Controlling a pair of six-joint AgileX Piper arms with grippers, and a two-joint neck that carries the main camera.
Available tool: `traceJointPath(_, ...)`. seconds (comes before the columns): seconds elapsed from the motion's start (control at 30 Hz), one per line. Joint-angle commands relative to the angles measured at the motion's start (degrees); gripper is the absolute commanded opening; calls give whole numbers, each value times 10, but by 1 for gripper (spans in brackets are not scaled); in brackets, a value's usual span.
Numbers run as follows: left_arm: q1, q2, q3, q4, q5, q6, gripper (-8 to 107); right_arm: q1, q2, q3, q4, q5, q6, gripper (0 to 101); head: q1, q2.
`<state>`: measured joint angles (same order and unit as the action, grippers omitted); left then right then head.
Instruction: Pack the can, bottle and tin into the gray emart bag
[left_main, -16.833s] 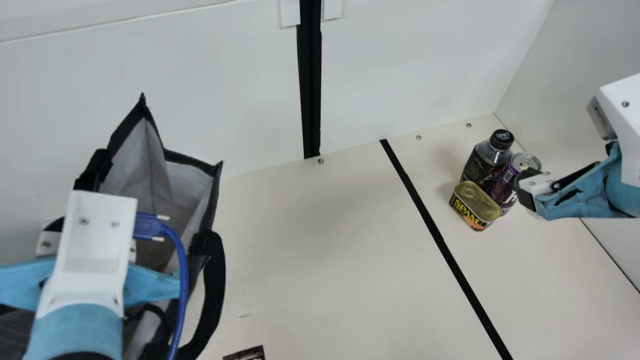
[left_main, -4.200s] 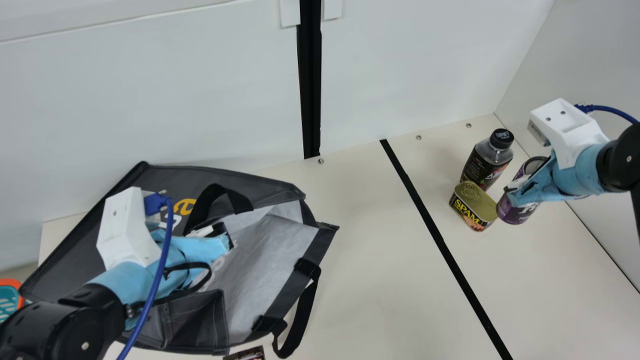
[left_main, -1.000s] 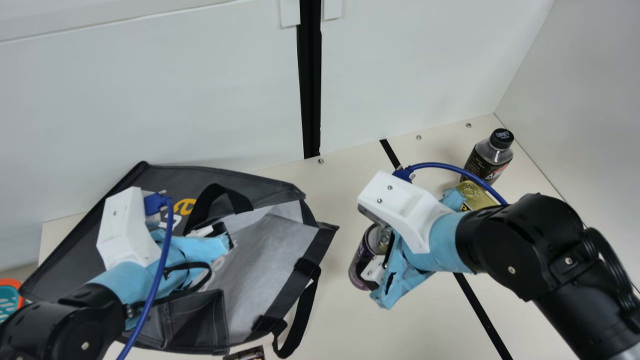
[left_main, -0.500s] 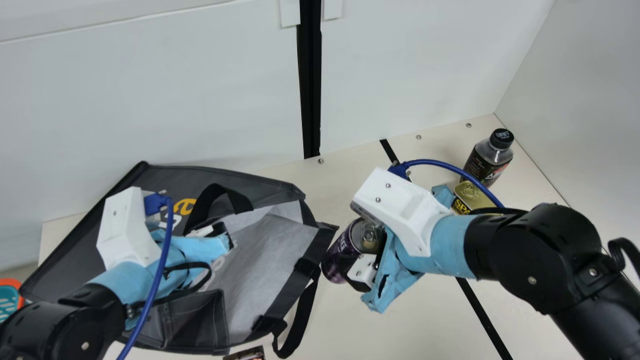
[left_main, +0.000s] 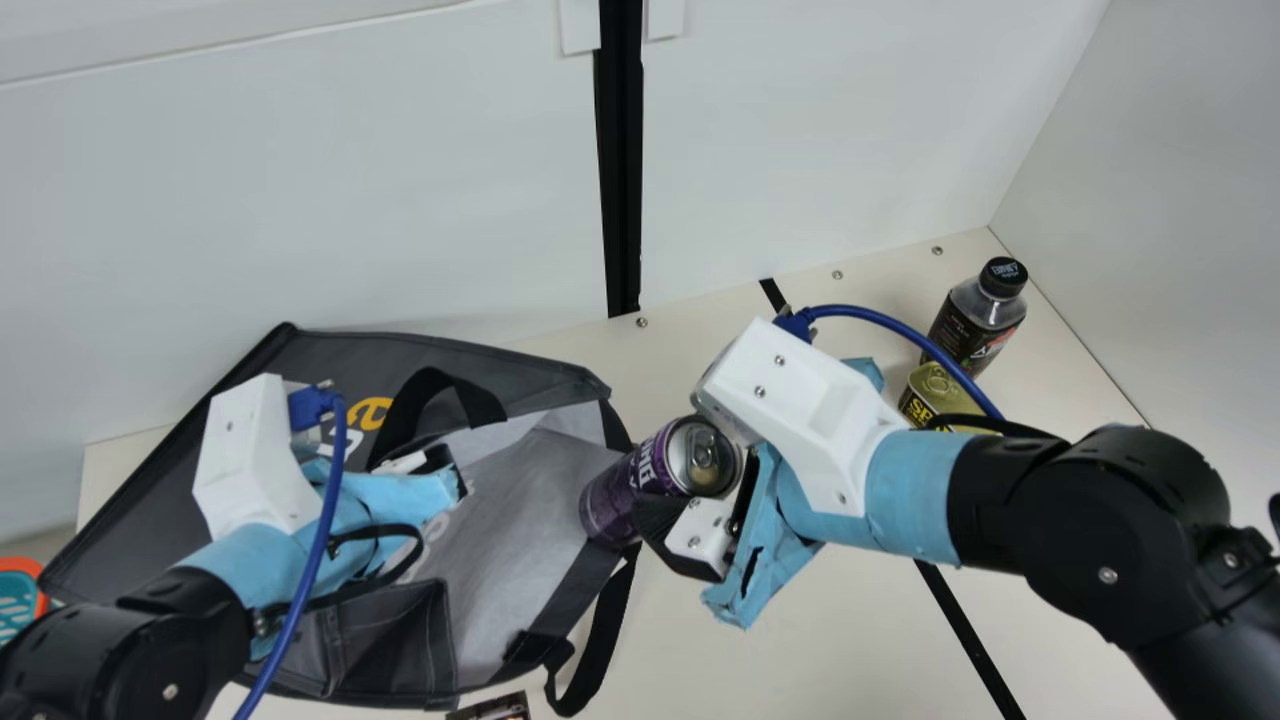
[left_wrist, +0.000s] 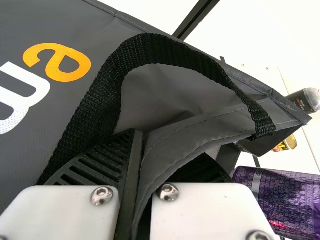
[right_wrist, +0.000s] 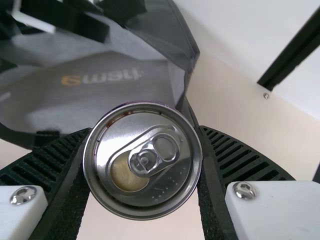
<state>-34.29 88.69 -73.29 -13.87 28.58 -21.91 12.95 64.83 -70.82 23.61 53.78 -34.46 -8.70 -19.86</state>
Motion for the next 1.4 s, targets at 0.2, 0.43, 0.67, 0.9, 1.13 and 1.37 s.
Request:
traceJointPath(0.2, 0, 0, 0, 0, 0, 0, 10, 14, -7, 26, 43, -44, -29, 0, -13, -1)
traceJointPath(0.43, 0, 0, 0, 0, 0, 0, 10, 33, -11, 63, 69, -89, -54, 0, -13, -1)
traceJointPath(0.67, 0, 0, 0, 0, 0, 0, 10, 58, -13, 105, 103, -150, -92, 0, -13, -1)
traceJointPath(0.9, 0, 0, 0, 0, 0, 0, 10, 87, -10, 146, 140, -212, -134, 0, -13, -1)
traceJointPath(1.13, 0, 0, 0, 0, 0, 0, 10, 110, 0, 174, 190, -271, -182, 0, -13, -1)
traceJointPath(1.37, 0, 0, 0, 0, 0, 0, 10, 126, 17, 188, 246, -314, -235, 0, -13, -1)
